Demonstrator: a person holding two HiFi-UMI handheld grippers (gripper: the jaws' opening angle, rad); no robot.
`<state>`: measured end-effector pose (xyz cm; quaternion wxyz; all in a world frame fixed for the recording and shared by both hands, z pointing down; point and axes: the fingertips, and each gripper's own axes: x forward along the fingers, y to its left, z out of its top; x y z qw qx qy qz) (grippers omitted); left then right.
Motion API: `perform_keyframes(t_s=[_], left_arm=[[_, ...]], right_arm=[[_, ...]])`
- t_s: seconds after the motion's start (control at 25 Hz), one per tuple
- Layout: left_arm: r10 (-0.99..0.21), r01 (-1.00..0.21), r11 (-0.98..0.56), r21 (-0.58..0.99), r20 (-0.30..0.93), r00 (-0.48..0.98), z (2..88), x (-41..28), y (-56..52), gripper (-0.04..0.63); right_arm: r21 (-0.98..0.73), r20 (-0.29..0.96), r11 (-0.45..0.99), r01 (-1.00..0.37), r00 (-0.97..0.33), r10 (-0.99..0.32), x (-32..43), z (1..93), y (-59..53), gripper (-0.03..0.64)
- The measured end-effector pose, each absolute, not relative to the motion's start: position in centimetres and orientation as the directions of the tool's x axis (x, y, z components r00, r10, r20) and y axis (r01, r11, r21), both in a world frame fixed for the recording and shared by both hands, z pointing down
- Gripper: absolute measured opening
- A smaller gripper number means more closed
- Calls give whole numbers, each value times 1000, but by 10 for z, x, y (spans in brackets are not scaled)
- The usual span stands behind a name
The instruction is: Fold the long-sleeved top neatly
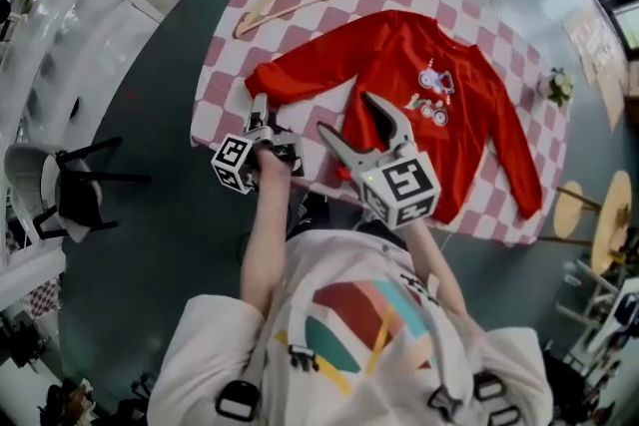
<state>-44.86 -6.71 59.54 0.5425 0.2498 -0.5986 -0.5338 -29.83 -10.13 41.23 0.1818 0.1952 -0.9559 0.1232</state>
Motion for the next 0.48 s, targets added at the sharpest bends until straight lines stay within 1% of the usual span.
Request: perform_keyframes(t_s=[0.32, 0.48], left_arm=[[-877, 322, 304, 896, 396, -273, 611, -468, -80, 291], [-875, 320, 262, 910, 364, -318, 608, -479, -85, 291]], right_arm=[[-188, 438, 872, -451, -834, -337, -317, 432, -108, 336], [-195, 432, 872, -448, -838, -334, -320, 433, -113, 336]])
